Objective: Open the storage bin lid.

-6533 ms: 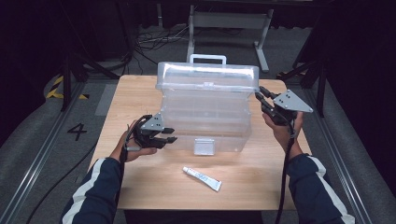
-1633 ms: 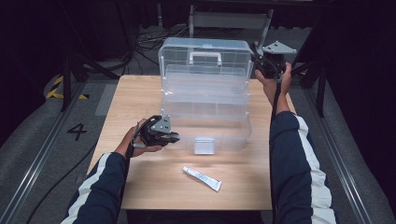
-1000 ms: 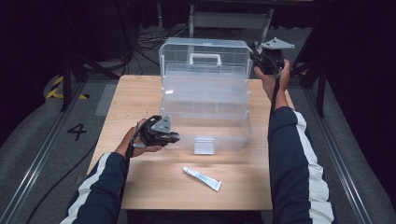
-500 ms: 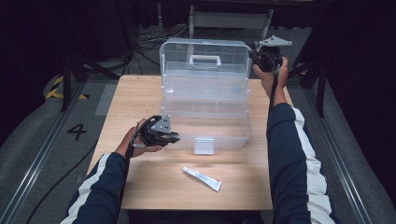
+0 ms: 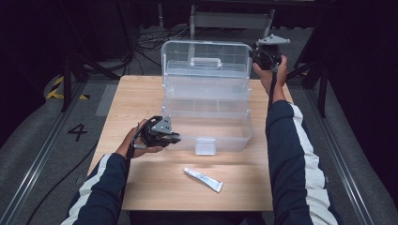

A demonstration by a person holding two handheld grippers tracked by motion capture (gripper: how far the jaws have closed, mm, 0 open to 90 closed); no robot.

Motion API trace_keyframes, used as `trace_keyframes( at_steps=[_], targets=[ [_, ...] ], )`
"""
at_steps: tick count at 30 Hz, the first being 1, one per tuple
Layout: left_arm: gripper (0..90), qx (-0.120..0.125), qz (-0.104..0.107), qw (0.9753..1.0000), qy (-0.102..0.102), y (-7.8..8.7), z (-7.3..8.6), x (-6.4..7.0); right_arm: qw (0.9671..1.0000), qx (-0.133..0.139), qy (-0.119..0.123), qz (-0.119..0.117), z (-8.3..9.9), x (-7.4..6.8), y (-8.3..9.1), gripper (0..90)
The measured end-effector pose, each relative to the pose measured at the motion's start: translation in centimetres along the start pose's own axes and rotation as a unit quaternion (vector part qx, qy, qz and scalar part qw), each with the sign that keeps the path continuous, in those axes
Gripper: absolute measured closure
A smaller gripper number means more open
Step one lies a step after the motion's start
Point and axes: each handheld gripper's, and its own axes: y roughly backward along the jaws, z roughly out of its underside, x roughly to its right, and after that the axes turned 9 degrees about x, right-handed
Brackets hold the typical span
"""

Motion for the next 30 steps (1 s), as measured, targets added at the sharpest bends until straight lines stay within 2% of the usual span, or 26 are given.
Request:
trace_keyframes(
  at_steps=[10, 30],
  targets=[
    [78.6, 0.002, 0.0, 1.0, 0.002, 0.0, 0.0, 0.0, 1.0, -0.002, 0.004, 0.005, 0.3, 0.1, -1.0, 84.7],
    [78.5, 0.004, 0.001, 1.0, 0.002, 0.0, 0.1, 0.0, 0.9997, -0.018, -0.009, 0.011, 0.8, 0.5, -2.8, 84.5]
  ],
)
